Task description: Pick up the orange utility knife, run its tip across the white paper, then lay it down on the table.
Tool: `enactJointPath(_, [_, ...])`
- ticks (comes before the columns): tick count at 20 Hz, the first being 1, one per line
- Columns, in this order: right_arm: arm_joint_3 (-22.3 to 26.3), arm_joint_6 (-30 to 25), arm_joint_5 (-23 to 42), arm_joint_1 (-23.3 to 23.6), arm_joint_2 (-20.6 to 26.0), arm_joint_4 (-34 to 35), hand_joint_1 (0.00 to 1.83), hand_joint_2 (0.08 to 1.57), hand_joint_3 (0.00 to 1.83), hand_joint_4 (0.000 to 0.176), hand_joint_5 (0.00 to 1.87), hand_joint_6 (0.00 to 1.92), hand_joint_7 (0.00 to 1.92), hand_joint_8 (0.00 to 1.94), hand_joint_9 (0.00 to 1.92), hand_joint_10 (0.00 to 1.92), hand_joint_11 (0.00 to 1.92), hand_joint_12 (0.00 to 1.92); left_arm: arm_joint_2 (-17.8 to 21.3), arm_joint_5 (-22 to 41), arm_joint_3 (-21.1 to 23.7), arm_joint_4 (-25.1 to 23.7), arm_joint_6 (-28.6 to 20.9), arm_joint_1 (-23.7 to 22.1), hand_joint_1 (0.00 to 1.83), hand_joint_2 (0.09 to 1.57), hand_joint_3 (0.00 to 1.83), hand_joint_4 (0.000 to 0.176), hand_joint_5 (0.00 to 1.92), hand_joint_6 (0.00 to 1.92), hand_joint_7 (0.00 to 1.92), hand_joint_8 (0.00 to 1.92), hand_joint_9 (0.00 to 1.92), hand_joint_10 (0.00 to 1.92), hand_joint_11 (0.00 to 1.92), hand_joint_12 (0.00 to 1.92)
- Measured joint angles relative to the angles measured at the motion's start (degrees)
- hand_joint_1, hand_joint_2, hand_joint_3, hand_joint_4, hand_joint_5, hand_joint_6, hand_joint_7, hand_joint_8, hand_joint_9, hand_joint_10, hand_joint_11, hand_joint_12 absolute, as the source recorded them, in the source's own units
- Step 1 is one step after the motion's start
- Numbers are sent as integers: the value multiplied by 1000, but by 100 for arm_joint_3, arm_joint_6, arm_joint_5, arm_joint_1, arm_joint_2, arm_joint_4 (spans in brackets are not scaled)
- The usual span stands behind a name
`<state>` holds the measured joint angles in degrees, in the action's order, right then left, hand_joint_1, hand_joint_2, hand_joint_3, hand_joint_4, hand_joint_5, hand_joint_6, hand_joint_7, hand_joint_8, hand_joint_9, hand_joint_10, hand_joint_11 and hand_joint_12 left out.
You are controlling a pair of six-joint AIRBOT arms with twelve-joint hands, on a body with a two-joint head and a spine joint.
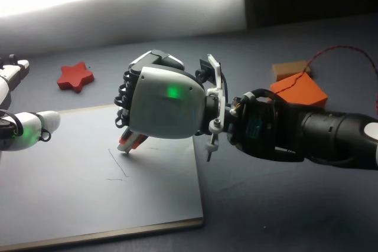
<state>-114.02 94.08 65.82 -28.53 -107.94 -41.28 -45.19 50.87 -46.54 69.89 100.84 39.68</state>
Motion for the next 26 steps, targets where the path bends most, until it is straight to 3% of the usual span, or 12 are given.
enactJointPath(3, [13,-52,74,2,114,-120,1485,913,1030,176,1616,1921,1863,1941,1921,1921,1921,1921,0,0,0,-22,-2,0,211,1308,0,0,22,1,110,0,140,1,0,707])
enactJointPath(7, [76,-103,87,4,302,-175,1492,940,963,176,1589,1921,1876,1941,1921,1921,1921,1921,0,2,2,-24,-2,0,209,1307,0,0,33,3,115,2,149,4,0,700])
enactJointPath(16, [1016,-144,-179,9,938,39,1502,935,983,176,1620,1921,1889,1941,1921,1921,1921,1921,0,13,2,-4,0,-13,185,1314,3,0,10,1,89,1,125,0,0,657])
enactJointPath(19, [2070,-476,-957,9,1604,1145,1448,950,1029,176,1553,1921,1847,1941,1921,1921,1921,1921,0,15,2,-2,2,-17,216,1306,0,0,33,9,105,5,135,6,0,702])
enactJointPath(21, [2830,-761,-1738,7,2159,1847,1472,933,1007,176,1622,1921,1872,1941,1921,1921,1921,1921,0,11,2,-2,72,-17,203,1309,0,0,34,6,87,2,120,2,0,680])
enactJointPath(24, [4081,-800,-3215,59,2959,3980,1496,946,957,176,1640,1921,1891,1941,1921,1921,1921,1921,0,-101,44,11,286,-234,186,1311,1,0,15,1,79,3,105,3,0,627])
enactJointPath(26, [4441,-855,-3727,149,3283,4487,1486,945,968,176,1614,1921,1864,1941,1921,1921,1921,1921,-37,-208,118,-55,433,-389,213,1304,0,0,25,3,92,4,112,4,0,641])
